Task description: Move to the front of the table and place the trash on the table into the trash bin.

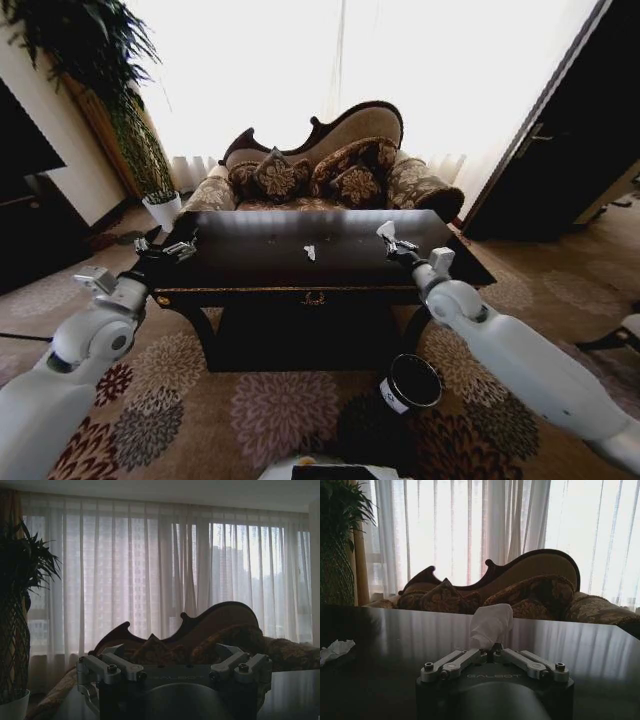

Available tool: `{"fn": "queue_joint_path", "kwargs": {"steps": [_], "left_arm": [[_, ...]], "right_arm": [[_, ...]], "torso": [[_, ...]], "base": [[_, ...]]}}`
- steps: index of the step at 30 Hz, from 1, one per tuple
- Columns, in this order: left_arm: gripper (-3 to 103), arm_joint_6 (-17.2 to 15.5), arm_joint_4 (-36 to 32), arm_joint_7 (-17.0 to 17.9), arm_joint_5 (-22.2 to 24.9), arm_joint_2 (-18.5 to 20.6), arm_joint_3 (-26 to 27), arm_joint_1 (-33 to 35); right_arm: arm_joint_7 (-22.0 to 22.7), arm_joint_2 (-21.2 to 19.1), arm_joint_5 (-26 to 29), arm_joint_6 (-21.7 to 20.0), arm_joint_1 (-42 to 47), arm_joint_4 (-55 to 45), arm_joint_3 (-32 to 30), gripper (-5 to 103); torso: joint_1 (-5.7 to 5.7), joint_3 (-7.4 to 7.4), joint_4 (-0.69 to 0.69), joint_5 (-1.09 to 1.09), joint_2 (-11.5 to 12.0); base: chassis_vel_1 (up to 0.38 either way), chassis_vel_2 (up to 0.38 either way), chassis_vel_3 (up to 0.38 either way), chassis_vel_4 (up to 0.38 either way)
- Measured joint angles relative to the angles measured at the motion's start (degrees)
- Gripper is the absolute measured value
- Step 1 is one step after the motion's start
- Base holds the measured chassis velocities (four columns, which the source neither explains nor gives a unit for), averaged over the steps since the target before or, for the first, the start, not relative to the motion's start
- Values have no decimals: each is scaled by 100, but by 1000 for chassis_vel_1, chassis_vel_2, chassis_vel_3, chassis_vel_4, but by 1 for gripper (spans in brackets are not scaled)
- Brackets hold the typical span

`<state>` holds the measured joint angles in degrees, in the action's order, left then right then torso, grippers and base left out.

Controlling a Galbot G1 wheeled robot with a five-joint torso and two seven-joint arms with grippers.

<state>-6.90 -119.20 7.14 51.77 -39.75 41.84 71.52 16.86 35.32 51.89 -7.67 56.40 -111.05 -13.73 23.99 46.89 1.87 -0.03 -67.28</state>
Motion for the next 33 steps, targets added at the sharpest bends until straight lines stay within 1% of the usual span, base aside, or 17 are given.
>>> {"fn": "queue_joint_path", "kwargs": {"steps": [3,4,5,6,8,11,13,16,17,19,21,22,24,26,28,30,33], "left_arm": [[100,0,0,3,0,0,0,0],[100,0,-1,2,0,0,-1,0],[100,0,-1,2,0,0,-1,0],[100,0,0,2,0,0,0,0],[100,0,0,3,0,0,-1,0],[100,0,0,3,0,0,0,0],[100,0,-1,2,0,0,0,0],[100,0,0,3,0,0,0,0],[100,0,0,3,0,0,0,0],[100,0,0,2,0,0,0,0],[100,0,0,3,0,1,0,0],[100,0,0,3,0,1,0,0],[100,0,0,3,0,0,0,0],[100,0,0,3,0,0,0,0],[100,0,0,3,0,0,0,0],[100,0,-1,3,0,0,0,0],[100,0,0,4,0,0,0,0]], "right_arm": [[-67,205,-394,210,1113,-325,-984,1],[-84,299,-460,254,1401,-403,-1205,1],[-84,299,-460,254,1401,-403,-1205,1],[-135,495,-559,338,1867,-529,-1599,1],[-221,763,-697,456,2372,-668,-2057,1],[-377,1153,-896,627,2953,-886,-2635,1],[-426,1257,-961,690,3097,-928,-2753,1],[-663,1730,-1263,967,3718,-992,-3097,1],[-663,1730,-1263,967,3718,-992,-3097,1],[-769,1956,-1459,1135,3953,-910,-3156,1],[-897,2322,-1667,1364,4187,-664,-3159,1],[-897,2322,-1667,1364,4187,-664,-3159,1],[-1011,2809,-1879,1671,4264,-144,-3050,1],[-1042,2944,-1932,1754,4259,25,-2996,1],[-1105,3256,-2069,1981,4144,569,-2775,1],[-1124,3311,-2105,2028,4085,712,-2718,1],[-1202,3555,-2292,2221,3533,1741,-2482,1]], "torso": [[0,-1,-1,4,0],[-1,-1,-2,0,0],[-1,-1,-2,0,0],[-1,0,-1,0,0],[0,-1,1,3,0],[-1,-1,-2,4,-1],[-1,-1,-3,4,-1],[0,0,-1,5,0],[0,0,-1,5,0],[0,-1,-1,5,0],[-1,-1,-1,3,-1],[-1,-1,-1,3,-1],[-1,-1,-1,3,-1],[0,0,-1,3,-1],[0,0,0,3,-1],[0,0,0,3,-1],[0,0,-2,2,0]], "base": [[0,0,0,0],[0,0,0,0],[0,0,0,0],[0,0,0,0],[0,0,0,0],[0,0,0,0],[0,0,0,0],[0,0,0,0],[0,0,0,0],[0,0,0,0],[0,0,0,0],[0,0,0,0],[0,0,0,0],[0,0,0,0],[0,0,0,0],[0,0,0,0],[0,0,0,0]]}}
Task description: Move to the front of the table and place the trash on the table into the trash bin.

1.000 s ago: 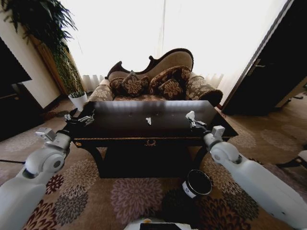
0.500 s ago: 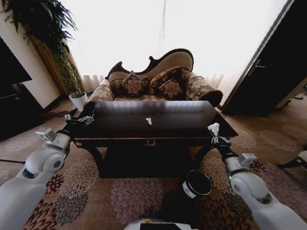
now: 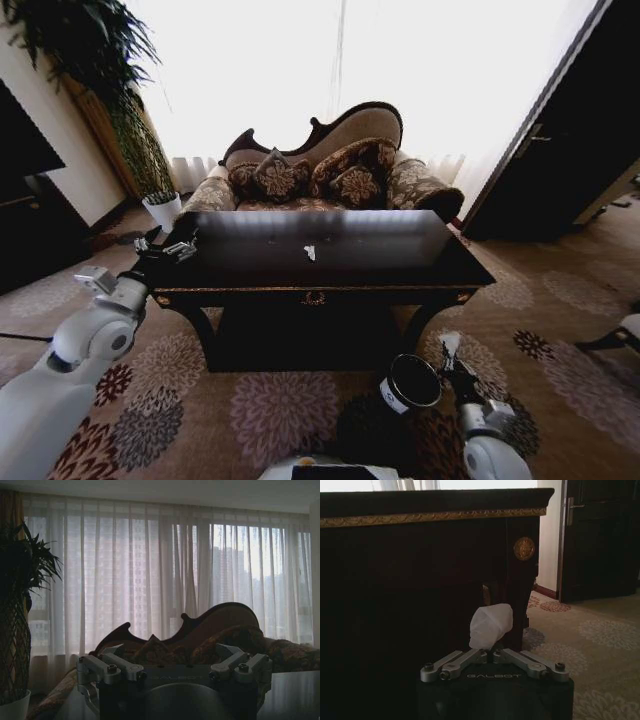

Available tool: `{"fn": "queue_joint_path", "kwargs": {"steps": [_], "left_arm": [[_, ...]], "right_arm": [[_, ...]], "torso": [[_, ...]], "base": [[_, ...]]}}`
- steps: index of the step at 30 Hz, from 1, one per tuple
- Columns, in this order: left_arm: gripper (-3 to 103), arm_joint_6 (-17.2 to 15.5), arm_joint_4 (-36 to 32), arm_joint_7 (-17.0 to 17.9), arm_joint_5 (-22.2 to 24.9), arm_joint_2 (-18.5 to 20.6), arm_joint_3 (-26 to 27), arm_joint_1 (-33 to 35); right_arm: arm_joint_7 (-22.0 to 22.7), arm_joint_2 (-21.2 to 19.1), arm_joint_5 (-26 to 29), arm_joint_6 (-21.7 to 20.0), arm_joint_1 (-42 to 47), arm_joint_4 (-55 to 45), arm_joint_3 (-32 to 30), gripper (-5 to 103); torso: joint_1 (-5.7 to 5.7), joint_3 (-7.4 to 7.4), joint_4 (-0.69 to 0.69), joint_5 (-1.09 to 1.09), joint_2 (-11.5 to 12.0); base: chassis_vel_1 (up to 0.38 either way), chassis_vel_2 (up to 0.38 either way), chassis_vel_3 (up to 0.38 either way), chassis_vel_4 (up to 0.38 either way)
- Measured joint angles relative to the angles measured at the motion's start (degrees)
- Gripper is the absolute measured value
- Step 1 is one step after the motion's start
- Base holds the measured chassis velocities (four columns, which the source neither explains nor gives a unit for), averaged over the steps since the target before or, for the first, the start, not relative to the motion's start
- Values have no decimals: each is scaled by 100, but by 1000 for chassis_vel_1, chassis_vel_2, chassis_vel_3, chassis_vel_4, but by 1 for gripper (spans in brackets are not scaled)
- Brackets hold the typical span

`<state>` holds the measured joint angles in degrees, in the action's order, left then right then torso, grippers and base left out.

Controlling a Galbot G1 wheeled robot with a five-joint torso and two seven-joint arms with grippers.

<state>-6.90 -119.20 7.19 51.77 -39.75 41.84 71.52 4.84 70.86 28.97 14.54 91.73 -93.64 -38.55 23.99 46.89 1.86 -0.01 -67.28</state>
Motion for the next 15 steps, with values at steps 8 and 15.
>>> {"fn": "queue_joint_path", "kwargs": {"steps": [8,15], "left_arm": [[100,0,0,1,0,0,0,0],[100,0,0,0,0,0,0,0]], "right_arm": [[-95,85,-273,179,-687,1327,323,1],[-180,206,-328,113,-1298,2464,594,1]], "torso": [[1,1,0,2,1],[1,0,1,1,1]], "base": [[0,0,0,0],[0,0,0,0]]}}
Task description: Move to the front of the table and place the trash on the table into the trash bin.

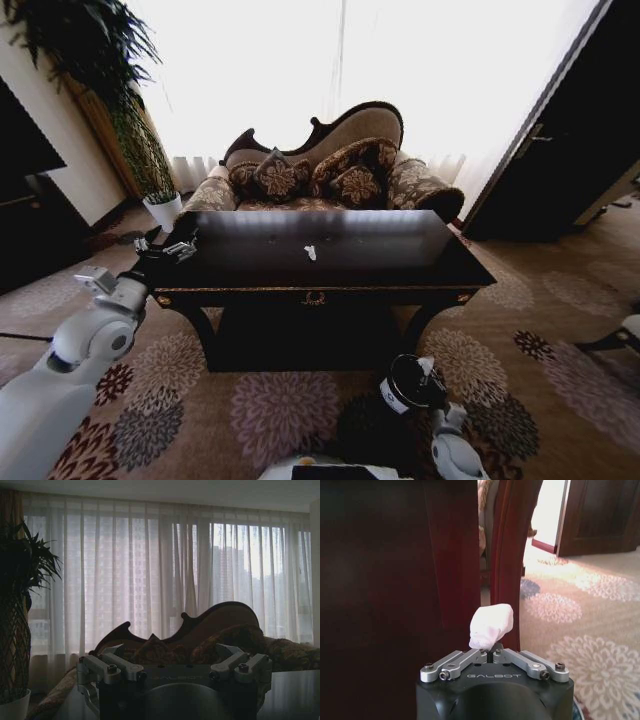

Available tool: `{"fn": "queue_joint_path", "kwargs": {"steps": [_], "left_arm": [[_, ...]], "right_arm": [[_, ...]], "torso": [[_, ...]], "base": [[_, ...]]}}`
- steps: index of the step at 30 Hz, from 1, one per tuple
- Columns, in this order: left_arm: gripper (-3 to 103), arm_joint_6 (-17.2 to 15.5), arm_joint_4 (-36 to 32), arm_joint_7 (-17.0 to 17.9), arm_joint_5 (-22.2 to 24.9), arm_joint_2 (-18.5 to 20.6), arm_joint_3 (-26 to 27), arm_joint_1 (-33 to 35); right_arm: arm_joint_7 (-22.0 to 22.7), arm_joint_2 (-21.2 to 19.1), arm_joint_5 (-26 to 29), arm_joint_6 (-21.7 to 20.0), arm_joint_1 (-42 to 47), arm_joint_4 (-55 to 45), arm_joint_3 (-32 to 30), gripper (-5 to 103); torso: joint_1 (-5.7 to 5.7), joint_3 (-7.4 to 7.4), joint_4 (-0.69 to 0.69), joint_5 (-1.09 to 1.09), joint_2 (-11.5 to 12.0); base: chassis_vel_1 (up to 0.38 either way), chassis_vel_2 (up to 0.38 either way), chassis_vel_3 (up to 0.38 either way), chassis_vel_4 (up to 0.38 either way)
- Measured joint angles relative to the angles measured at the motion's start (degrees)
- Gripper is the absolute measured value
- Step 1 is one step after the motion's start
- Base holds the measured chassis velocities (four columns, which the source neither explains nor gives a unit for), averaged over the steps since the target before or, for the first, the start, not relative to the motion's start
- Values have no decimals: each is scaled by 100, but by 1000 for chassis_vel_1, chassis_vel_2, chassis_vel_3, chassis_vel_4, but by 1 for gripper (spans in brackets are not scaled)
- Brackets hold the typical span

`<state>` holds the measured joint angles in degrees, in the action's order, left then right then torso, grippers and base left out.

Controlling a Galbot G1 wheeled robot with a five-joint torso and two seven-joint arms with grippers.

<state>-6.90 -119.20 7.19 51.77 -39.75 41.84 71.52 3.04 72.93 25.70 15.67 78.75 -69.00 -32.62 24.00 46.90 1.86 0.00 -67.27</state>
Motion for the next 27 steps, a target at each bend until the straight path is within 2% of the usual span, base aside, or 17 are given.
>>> {"fn": "queue_joint_path", "kwargs": {"steps": [11,18,23,25,26,27], "left_arm": [[100,0,0,0,0,0,0,0],[100,0,0,0,0,0,0,0],[100,0,0,0,0,0,0,0],[100,0,0,0,0,0,0,0],[100,0,0,0,0,0,0,0],[100,0,0,0,0,0,0,0]], "right_arm": [[18,127,-216,-96,-909,1251,169,1],[-50,10,-260,14,-1680,2428,267,1],[-95,-47,-171,13,-1953,2795,300,1],[-115,-51,-128,18,-2039,2981,301,11],[-115,-51,-128,18,-2039,2981,301,11],[-121,-57,-117,28,-2085,3096,300,16]], "torso": [[0,0,0,0,0],[0,0,0,0,0],[0,0,-1,0,0],[0,0,0,0,0],[0,0,0,0,0],[0,0,0,-1,0]], "base": [[0,0,0,0],[0,0,0,0],[0,0,0,0],[0,0,0,0],[0,0,0,0],[0,0,0,0]]}}
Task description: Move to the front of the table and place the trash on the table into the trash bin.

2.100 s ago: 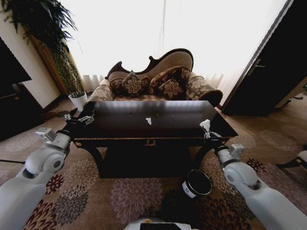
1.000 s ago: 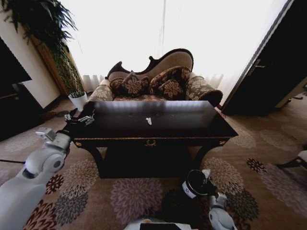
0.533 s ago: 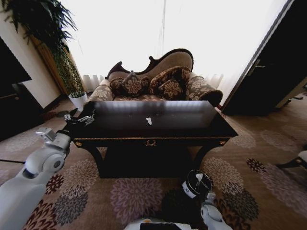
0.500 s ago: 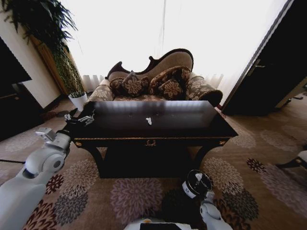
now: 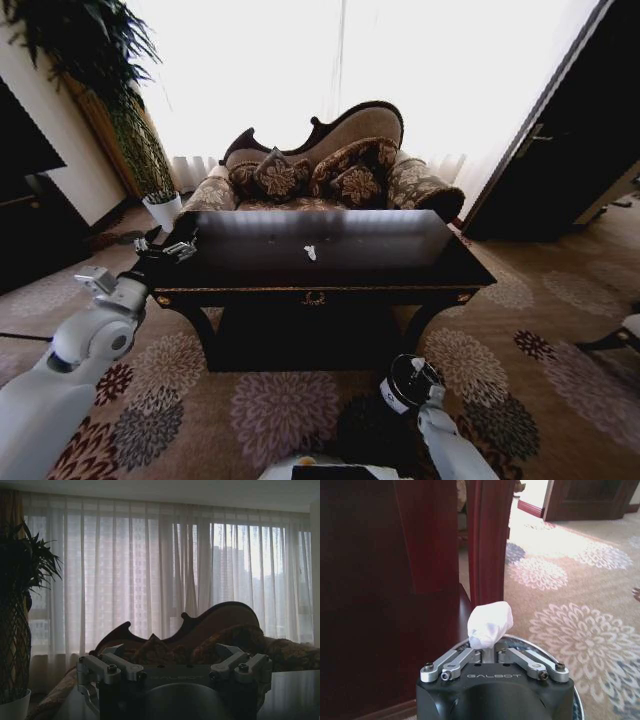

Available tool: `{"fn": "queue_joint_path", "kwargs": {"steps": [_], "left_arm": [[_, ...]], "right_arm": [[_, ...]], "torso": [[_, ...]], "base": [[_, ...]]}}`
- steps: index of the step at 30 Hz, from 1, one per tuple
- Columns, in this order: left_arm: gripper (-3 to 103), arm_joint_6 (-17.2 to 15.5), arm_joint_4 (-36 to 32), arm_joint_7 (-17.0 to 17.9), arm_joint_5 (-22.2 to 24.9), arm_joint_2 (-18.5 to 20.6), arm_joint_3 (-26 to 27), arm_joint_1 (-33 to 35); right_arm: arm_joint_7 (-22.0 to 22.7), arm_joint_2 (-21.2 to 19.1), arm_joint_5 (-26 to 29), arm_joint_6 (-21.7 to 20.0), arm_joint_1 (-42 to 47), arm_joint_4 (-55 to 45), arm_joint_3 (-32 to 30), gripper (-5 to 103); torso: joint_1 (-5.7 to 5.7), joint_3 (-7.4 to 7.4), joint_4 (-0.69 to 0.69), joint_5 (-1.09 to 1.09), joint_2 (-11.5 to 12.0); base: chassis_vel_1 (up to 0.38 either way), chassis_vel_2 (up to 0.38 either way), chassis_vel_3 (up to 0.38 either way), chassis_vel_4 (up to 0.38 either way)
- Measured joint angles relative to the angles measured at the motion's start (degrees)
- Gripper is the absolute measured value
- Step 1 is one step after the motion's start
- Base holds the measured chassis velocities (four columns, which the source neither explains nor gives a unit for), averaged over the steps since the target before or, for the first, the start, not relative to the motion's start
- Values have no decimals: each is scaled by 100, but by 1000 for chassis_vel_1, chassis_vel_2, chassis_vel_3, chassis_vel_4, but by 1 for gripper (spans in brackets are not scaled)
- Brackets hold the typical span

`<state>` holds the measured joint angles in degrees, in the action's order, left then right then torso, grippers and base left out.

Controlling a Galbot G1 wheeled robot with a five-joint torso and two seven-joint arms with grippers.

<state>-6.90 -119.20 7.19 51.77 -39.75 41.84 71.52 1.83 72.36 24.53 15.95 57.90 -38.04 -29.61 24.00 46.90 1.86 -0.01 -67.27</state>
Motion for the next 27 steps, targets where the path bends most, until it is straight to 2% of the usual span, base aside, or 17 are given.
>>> {"fn": "queue_joint_path", "kwargs": {"steps": [3,6,8,9,10,12,17,19,22,25,27], "left_arm": [[100,0,0,0,0,0,0,0],[100,0,0,0,0,0,0,0],[100,0,0,0,0,0,0,0],[100,0,0,0,0,0,0,0],[100,0,0,0,0,0,0,0],[100,0,0,0,0,0,0,0],[100,0,0,0,0,0,0,0],[100,0,0,0,0,0,0,0],[100,0,0,0,0,0,0,0],[100,0,0,0,0,0,0,0],[100,0,0,0,0,0,0,0]], "right_arm": [[-5,-21,15,5,-36,101,0,21],[-8,-43,69,5,-40,114,8,38],[-8,-48,77,6,-40,108,10,38],[-8,-55,89,5,-44,93,17,44],[-8,-62,94,4,-55,89,28,55],[-8,-63,95,2,-65,89,34,55],[-3,-64,96,-5,-75,65,59,83],[-1,-65,96,-6,-65,42,61,83],[8,-81,97,-9,52,-148,61,97],[9,-108,119,-19,224,-435,60,99],[9,-146,144,74,614,-1009,57,100]], "torso": [[0,0,0,0,0],[0,0,1,0,0],[0,0,1,1,0],[0,-1,0,1,0],[-1,-1,0,1,0],[-1,-1,0,1,0],[0,-1,0,0,0],[-1,-1,0,1,-1],[-1,-1,0,0,0],[0,-1,0,1,0],[0,-1,0,1,0]], "base": [[0,0,0,0],[0,0,0,0],[0,0,0,0],[0,0,0,0],[0,0,0,0],[0,0,0,0],[0,0,0,0],[0,0,0,0],[0,0,0,0],[0,0,0,0],[0,0,0,0]]}}
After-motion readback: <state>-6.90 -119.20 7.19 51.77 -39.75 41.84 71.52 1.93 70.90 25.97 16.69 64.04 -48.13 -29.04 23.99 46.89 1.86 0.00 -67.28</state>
